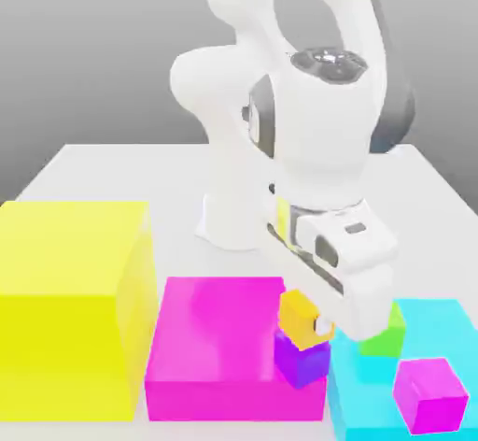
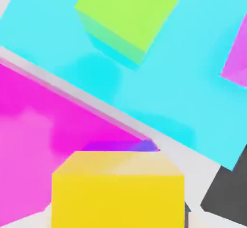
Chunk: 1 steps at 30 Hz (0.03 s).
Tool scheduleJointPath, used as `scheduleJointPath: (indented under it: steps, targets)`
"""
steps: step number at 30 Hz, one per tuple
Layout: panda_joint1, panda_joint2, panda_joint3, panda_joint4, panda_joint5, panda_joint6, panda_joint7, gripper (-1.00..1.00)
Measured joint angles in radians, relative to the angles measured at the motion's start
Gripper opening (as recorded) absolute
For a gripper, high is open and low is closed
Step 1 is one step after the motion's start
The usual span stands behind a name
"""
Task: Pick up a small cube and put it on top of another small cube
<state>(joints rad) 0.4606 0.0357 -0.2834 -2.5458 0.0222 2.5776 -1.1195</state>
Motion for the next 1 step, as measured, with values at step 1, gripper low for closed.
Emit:
scheduleJointPath:
  steps: [1]
  targets:
    - [0.000, 0.000, 0.000, 0.000, 0.000, 0.000, 0.000, 1.00]
